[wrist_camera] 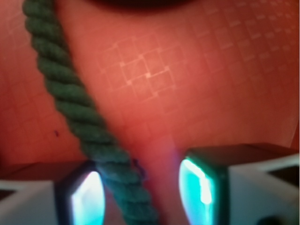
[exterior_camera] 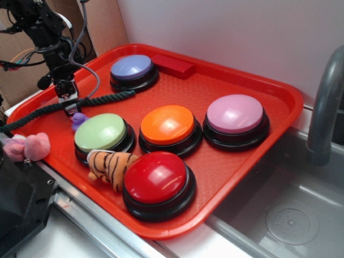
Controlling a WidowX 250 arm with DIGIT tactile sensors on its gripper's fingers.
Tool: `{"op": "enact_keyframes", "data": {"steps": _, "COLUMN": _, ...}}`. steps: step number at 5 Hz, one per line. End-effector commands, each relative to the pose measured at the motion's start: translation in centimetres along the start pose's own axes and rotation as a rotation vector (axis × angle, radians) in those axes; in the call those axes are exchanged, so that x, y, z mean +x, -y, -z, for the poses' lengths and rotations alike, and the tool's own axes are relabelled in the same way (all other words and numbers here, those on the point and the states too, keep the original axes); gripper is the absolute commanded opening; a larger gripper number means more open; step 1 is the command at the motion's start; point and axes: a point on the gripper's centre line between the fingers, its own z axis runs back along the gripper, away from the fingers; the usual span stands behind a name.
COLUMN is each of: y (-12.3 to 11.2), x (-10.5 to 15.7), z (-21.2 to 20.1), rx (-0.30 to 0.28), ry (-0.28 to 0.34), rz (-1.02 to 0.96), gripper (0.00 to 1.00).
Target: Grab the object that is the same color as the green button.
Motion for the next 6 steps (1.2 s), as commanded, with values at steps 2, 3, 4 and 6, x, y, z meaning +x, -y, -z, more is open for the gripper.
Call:
{"op": "enact_keyframes", "data": {"steps": 2, "y": 0.0, "x": 0.4, "z": -1.1, "rx": 0.041, "ry": 0.006, "rz": 0.023, "gripper": 0.00}}
{"op": "enact_keyframes", "data": {"steps": 3, "y": 0.3, "x": 0.5, "z": -2.1, "rx": 0.007, "ry": -0.014, "rz": -0.018, "gripper": 0.00}}
{"op": "enact_keyframes", "data": {"steps": 4, "y": 1.4, "x": 1.1, "z": -5.1, "rx": -0.012, "ry": -0.006, "rz": -0.172, "gripper": 0.00}}
{"op": "enact_keyframes", "data": {"steps": 6, "y": 4.2, "x": 4.4, "z": -13.2, "rx": -0.006, "ry": -0.030, "rz": -0.378, "gripper": 0.00}}
